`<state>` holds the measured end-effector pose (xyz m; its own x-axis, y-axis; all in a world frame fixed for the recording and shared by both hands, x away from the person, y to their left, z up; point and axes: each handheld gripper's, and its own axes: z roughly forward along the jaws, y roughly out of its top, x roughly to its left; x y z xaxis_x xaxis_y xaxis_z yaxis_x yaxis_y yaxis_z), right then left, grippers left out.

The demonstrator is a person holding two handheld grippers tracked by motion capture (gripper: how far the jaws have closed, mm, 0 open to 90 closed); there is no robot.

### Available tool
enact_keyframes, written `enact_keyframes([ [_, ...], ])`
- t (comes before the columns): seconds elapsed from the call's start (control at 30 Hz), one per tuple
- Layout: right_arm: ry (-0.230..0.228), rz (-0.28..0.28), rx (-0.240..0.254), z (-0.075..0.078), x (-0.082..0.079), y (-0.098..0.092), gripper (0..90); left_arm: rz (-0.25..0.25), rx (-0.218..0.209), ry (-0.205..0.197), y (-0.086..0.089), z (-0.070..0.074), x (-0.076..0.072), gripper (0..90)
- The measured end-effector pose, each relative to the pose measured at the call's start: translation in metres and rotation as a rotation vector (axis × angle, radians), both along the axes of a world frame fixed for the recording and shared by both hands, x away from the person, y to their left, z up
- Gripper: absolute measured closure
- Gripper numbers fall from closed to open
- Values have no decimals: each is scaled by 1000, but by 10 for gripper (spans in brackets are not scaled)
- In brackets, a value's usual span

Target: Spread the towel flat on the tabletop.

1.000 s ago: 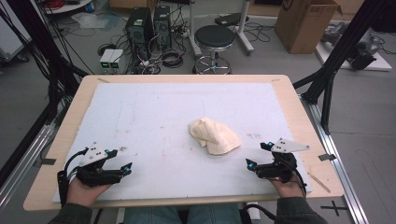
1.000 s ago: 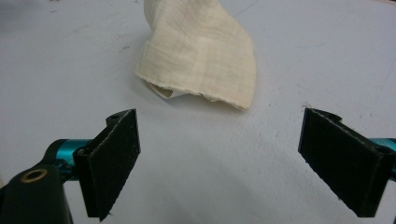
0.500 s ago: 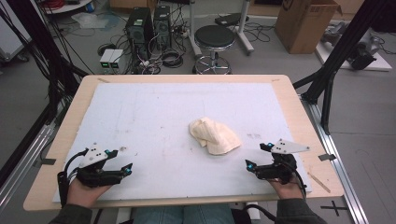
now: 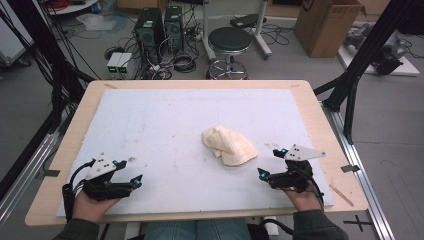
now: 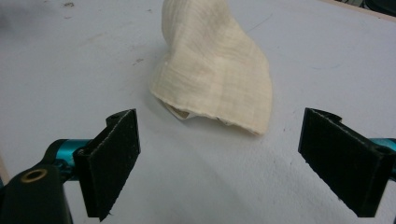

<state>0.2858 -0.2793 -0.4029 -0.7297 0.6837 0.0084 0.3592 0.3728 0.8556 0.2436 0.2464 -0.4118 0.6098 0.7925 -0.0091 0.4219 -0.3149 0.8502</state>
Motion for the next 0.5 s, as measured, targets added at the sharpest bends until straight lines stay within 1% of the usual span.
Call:
enact_keyframes([
  [0.13,17,12,-6,5,7,6,121,-1,1,-2,-1,0,0,255],
  [0.17,12,18,-4,7,9,7,121,-7,4,0,-1,0,0,254],
  [0.2,10,20,0,9,11,9,121,-3,0,-1,-1,0,0,254],
  [0.27,21,23,15,14,16,12,123,-3,1,-2,-1,0,0,254],
  [0.3,21,23,15,14,16,12,123,-3,1,-2,-1,0,0,254],
  [0.33,19,36,7,20,24,16,137,0,1,-4,-1,0,0,254],
  [0.37,15,42,8,21,26,18,144,1,-3,-5,-1,1,0,254],
  [0.5,27,52,12,26,34,29,144,3,-1,-7,0,1,1,253],
])
